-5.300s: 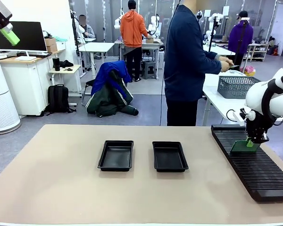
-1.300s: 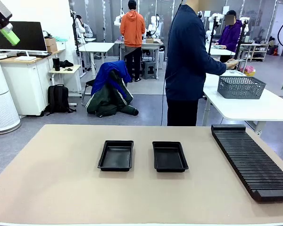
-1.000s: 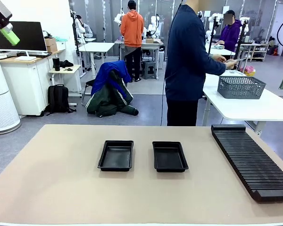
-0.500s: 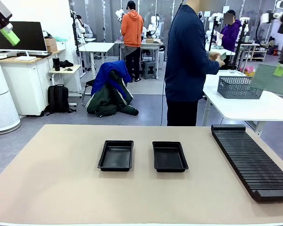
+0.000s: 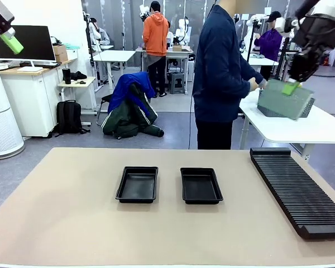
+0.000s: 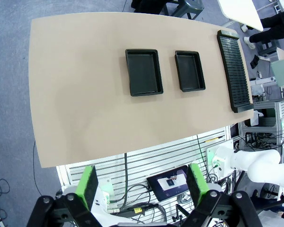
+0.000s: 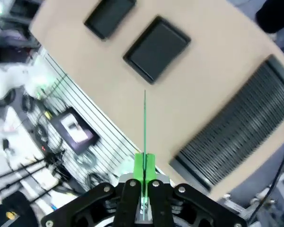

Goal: Inspect and transfer BCBs to ESD trays.
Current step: Pick up the Blank PCB from the PCB Rack and place it in the left ESD tray.

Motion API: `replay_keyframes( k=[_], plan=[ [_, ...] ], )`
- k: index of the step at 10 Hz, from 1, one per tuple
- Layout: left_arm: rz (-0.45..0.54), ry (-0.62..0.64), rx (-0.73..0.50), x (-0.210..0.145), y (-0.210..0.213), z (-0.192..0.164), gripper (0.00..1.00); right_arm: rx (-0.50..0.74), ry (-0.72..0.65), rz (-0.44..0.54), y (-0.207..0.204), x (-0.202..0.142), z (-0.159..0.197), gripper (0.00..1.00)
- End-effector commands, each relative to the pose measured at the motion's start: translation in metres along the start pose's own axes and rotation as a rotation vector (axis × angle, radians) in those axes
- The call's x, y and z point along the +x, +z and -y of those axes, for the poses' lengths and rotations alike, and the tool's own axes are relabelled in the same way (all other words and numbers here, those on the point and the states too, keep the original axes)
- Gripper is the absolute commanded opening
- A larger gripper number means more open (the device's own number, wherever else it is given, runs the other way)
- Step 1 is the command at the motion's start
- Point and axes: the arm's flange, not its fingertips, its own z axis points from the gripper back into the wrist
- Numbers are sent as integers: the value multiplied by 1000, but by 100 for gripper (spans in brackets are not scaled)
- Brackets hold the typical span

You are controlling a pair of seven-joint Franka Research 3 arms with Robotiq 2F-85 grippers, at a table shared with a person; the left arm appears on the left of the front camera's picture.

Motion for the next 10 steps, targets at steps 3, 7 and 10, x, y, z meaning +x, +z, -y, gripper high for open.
replay_keyframes(
  k=[3,7,10],
  plan=[
    [5,2,1,0,-1,-1,100,171,-144,181,-77,17,-23,2],
    [5,2,1,0,-1,-1,100,322,-246,323,-152,49,-42,2],
    [5,2,1,0,-1,-1,100,438,-331,390,-204,71,-65,2]
  ],
)
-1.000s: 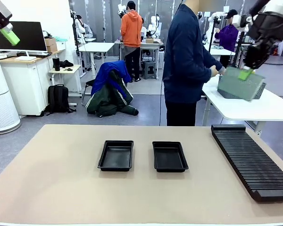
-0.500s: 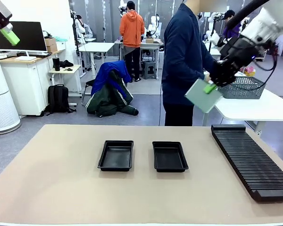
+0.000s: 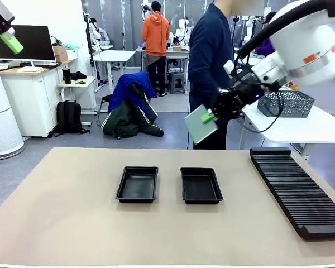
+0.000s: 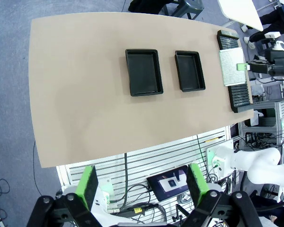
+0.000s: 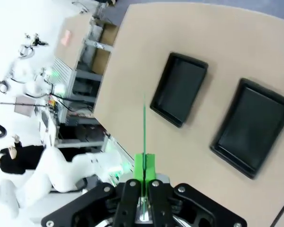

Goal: Inspect and transfer BCBs to ESD trays.
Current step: Pick up the Blank PCB from the PCB Rack and place it in the left ESD tray.

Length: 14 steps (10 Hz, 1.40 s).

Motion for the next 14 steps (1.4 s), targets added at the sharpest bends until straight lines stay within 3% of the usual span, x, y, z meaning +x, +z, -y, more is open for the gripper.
replay_keyframes(
  k=[1,6,14],
  plan=[
    [5,2,1,0,-1,-1,100,52,-91,57,-43,-2,-10,2],
    [5,2,1,0,-1,-1,100,65,-285,107,-141,-6,-24,2],
    [5,2,1,0,-1,-1,100,4,-309,53,-262,19,13,2]
  ],
)
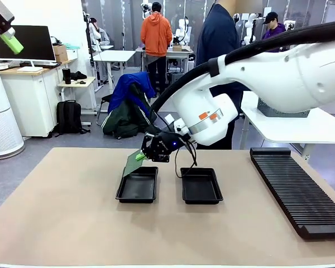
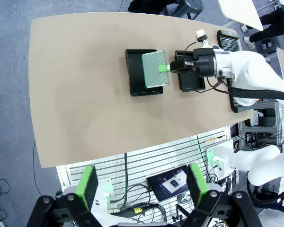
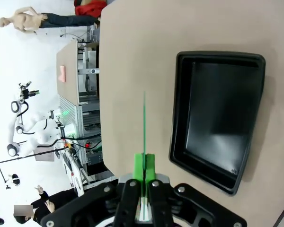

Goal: Inspect and transfer BCBs to ESD trays.
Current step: Pick up the Blank PCB from the PCB Rack and place it in the left ESD tray.

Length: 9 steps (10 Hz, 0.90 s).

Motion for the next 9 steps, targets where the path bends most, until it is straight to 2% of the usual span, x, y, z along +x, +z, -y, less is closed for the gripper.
replay_keyframes(
  k=[1,4,9],
  plan=[
    [4,3,1,0,-1,-1,100,-17,18,16,-19,10,0,2],
    [4,3,1,0,-1,-1,100,-29,-25,14,-36,13,20,2],
    [4,3,1,0,-1,-1,100,-78,-69,-19,-56,12,34,2]
  ],
)
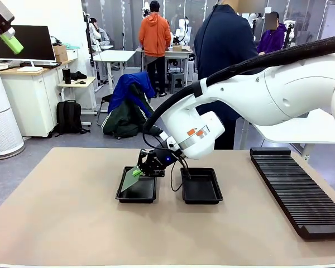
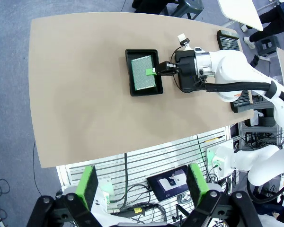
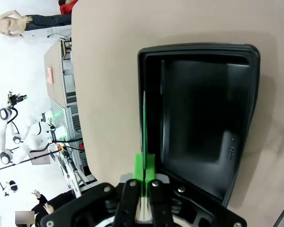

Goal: Inspect and transfer BCBs to ESD trays.
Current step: Pick up the Blank PCB from the PCB Rack and place it in the left ESD tray.

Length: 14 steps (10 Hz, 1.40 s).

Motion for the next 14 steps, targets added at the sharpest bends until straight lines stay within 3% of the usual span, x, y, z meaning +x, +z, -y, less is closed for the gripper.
replay_keyframes(
  k=[1,14],
  plan=[
    [4,3,1,0,-1,-1,100,-35,-24,17,-6,5,-2,2],
    [4,3,1,0,-1,-1,100,-55,-20,-8,-4,9,10,2]
  ],
)
